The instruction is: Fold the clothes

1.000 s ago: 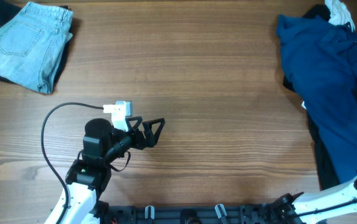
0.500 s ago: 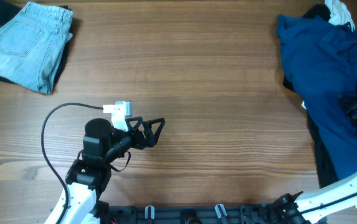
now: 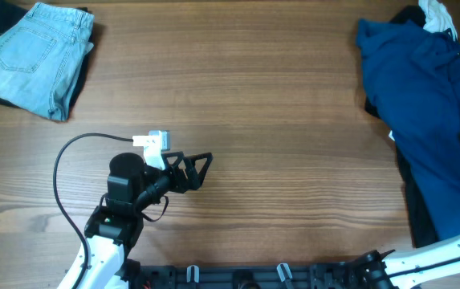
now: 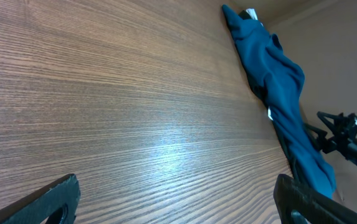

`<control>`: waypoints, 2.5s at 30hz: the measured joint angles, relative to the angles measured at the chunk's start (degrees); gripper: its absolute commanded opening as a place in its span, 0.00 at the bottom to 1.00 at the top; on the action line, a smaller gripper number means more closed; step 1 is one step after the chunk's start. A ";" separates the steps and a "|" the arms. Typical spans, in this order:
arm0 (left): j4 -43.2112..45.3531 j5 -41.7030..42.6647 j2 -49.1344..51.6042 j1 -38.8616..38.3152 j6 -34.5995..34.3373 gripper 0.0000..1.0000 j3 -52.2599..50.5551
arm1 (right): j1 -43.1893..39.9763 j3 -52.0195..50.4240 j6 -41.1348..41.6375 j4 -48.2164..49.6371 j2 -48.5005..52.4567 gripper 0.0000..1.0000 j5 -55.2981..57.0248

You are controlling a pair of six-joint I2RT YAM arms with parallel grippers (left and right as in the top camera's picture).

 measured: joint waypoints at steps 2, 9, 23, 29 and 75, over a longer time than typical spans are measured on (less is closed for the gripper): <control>0.00 0.00 0.00 0.00 0.00 1.00 0.00 | -0.98 0.61 0.63 0.09 0.00 0.75 -0.98; -0.02 0.00 0.00 0.00 -0.02 1.00 0.00 | -1.95 2.03 2.58 1.97 0.00 0.75 -3.08; -0.02 0.02 0.00 0.00 -1.25 1.00 0.00 | -1.77 2.14 12.02 13.20 0.39 0.68 -3.41; -0.02 0.00 0.00 0.00 -1.55 1.00 0.00 | 0.96 2.21 12.83 12.96 4.83 0.69 -3.41; 0.00 2.10 0.00 0.00 -3.02 1.00 0.00 | 10.58 3.28 14.73 8.96 -0.63 0.05 -7.02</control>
